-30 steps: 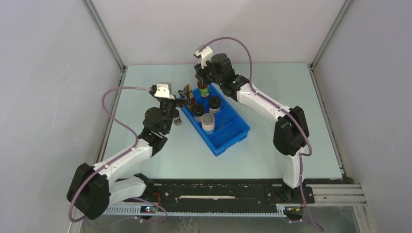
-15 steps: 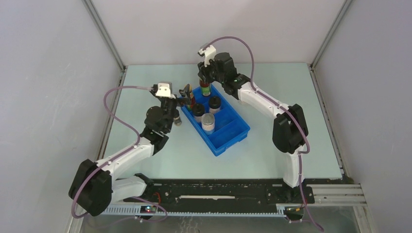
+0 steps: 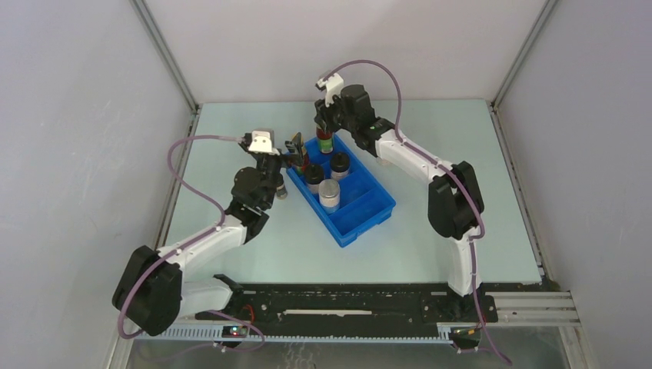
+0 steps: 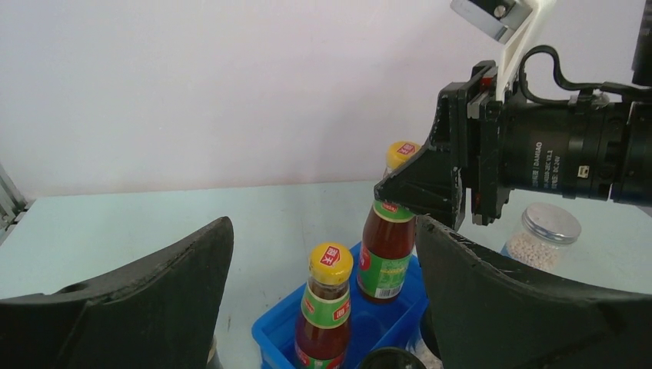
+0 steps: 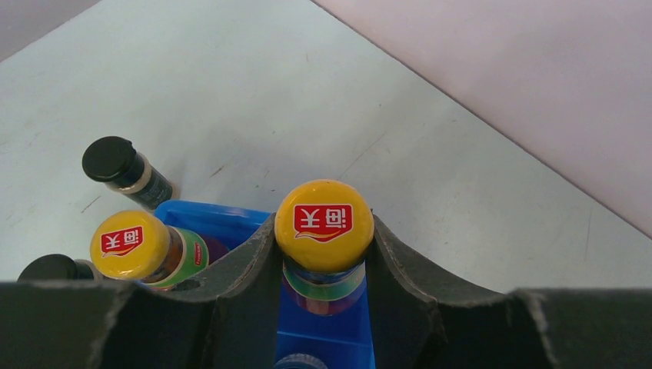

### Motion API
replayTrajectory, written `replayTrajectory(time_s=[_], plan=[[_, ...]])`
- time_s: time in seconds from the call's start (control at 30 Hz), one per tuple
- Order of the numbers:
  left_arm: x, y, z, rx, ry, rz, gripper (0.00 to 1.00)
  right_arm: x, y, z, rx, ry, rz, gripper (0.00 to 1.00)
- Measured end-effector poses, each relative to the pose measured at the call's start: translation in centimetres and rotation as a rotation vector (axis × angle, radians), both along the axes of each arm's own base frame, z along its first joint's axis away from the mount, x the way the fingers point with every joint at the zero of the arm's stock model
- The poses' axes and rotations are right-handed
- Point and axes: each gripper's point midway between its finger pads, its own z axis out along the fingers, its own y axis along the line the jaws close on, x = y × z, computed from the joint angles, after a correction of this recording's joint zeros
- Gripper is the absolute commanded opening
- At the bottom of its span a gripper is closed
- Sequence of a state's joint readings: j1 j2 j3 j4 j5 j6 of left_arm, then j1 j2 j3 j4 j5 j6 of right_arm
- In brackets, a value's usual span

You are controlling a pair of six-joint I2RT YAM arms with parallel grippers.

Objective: Organize the condiment bottles
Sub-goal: Place the bottle in the storage box.

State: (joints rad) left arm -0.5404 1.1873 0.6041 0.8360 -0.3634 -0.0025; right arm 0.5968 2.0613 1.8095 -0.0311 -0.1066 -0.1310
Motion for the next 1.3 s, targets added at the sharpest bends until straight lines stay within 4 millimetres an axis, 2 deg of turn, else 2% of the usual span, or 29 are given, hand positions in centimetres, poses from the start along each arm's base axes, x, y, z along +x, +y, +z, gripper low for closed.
replayTrajectory(time_s=[0.37,0.63,0.93,1.07,1.17,1.3], plan=[[0.1,0.0,0.8,-0.038,-0.031,-0.001,0.93,0.0,0.0,-1.0,0.002,0.003,-0.001,0.00],[0.2,0.0,1.5,-0.073,-0.060,-0.005,0.94,-0.3,-0.2,-3.0,-0.012,0.022,-0.001,0.00],[0.3,-0.2,1.5,-0.095,-0.069,-0.009,0.97,-0.8,-0.5,-5.4,-0.030,0.048,-0.002,0.00],[0.4,-0.2,1.4,-0.098,-0.070,-0.008,0.98,-0.7,-0.3,-5.3,-0.023,0.030,-0.007,0.00],[0.4,-0.1,1.4,-0.099,-0.072,-0.007,0.98,-0.8,-0.2,-5.5,-0.026,0.021,-0.014,0.06],[0.3,-0.1,1.4,-0.105,-0.072,-0.009,1.00,-0.8,0.0,-5.5,-0.026,0.004,-0.027,0.32]])
